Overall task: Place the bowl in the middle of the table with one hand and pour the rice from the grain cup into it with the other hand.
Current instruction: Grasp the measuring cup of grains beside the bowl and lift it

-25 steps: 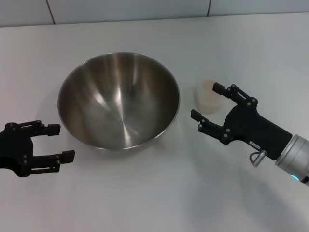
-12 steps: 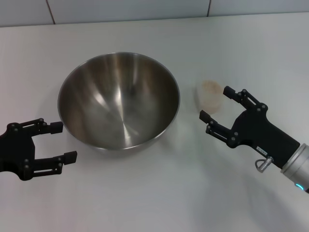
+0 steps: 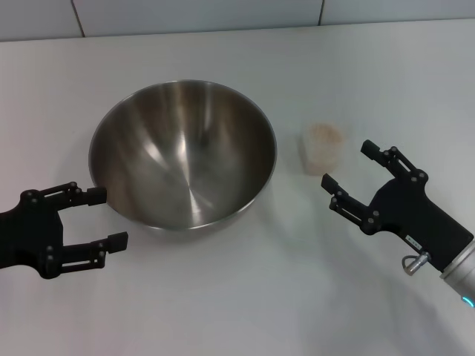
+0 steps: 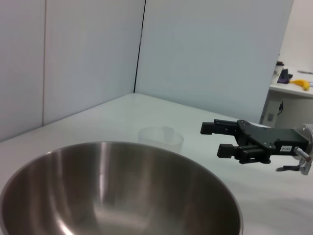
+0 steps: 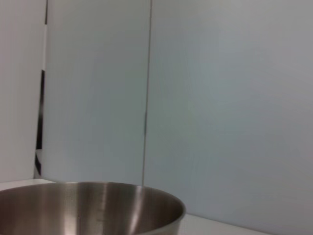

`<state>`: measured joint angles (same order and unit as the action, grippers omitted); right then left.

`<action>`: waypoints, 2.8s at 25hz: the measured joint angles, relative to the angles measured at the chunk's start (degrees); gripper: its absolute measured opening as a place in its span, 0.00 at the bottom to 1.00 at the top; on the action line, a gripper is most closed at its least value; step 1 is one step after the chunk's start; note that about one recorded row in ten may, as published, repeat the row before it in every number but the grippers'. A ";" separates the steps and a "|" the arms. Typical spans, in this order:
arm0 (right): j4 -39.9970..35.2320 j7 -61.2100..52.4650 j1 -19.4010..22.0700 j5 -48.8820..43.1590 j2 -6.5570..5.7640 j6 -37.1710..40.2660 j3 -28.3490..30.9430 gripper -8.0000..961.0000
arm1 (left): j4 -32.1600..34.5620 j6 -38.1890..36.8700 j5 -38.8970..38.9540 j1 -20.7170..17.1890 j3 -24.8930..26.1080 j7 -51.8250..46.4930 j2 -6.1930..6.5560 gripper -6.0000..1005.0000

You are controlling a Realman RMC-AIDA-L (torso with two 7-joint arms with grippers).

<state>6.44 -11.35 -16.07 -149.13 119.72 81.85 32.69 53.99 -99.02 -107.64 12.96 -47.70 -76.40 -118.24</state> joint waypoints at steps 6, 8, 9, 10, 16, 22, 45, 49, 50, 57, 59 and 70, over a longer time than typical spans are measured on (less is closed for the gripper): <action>0.33 0.43 1.01 0.05 -0.06 -0.04 1.66 0.86 | -2.73 0.07 0.18 0.14 0.56 2.19 -0.01 0.81; 0.33 0.44 1.20 0.07 -0.07 -0.04 2.25 0.86 | -3.57 0.12 0.26 0.14 0.59 2.83 -0.02 0.81; 0.33 0.44 1.33 0.07 -0.08 -0.04 2.75 0.86 | -3.76 0.15 0.29 0.14 0.59 2.88 -0.02 0.81; 0.33 0.45 1.44 0.07 -0.08 -0.04 3.17 0.86 | -3.82 0.13 0.33 0.14 0.62 2.89 -0.03 0.81; 0.11 0.45 1.79 0.08 -0.06 -0.16 5.57 0.86 | -4.05 0.11 0.42 0.30 0.95 3.00 -0.16 0.81; 0.51 0.46 1.42 0.13 -0.02 -3.39 7.43 0.86 | -5.20 -0.17 2.60 0.27 1.30 5.25 -0.10 0.81; 1.21 0.35 -1.16 0.17 -0.01 -8.91 11.10 0.86 | -5.34 -0.66 2.90 0.21 1.00 5.59 0.02 0.81; 1.21 0.35 -1.33 0.17 -0.01 -9.56 11.12 0.86 | -5.37 -0.95 2.78 0.02 0.91 5.73 0.03 0.81; 1.23 0.35 -1.37 0.17 -0.01 -9.76 11.12 0.86 | -5.37 -0.95 2.78 0.02 0.91 5.73 0.03 0.81; 1.29 0.12 -1.43 0.16 0.01 -11.13 11.25 0.86 | -5.03 -1.16 2.70 -0.04 0.87 5.28 0.07 0.81; 1.30 0.11 -1.41 0.16 0.03 -11.18 11.47 0.86 | -4.98 -1.31 2.70 -0.05 0.86 5.26 0.07 0.81; 1.17 0.28 -1.51 0.16 0.08 -12.01 13.15 0.86 | -5.38 -1.69 2.59 -0.51 0.76 5.54 0.07 0.81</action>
<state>7.61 -11.07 -17.58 -148.97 119.80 69.85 45.84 48.60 -100.70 -105.05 12.46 -46.94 -70.86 -118.17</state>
